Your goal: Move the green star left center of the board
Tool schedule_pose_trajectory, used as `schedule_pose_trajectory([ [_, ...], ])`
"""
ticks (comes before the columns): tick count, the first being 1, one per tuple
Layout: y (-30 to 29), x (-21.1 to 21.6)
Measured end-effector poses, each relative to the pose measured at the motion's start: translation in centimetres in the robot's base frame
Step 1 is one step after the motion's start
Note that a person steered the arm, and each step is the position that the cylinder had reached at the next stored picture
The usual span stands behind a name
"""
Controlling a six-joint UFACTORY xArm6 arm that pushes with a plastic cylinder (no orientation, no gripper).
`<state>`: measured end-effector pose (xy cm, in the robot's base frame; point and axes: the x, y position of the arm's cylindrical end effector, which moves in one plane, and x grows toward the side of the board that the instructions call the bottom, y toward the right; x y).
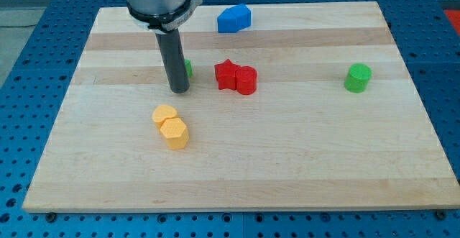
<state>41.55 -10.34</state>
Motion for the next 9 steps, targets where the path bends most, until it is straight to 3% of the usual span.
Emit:
schedule_pose_trajectory([
  [2, 0.0, -6.3],
  [4, 5.4, -9.9],
  [6, -1.1, -10.2],
  [9, -8.0, -5.5],
])
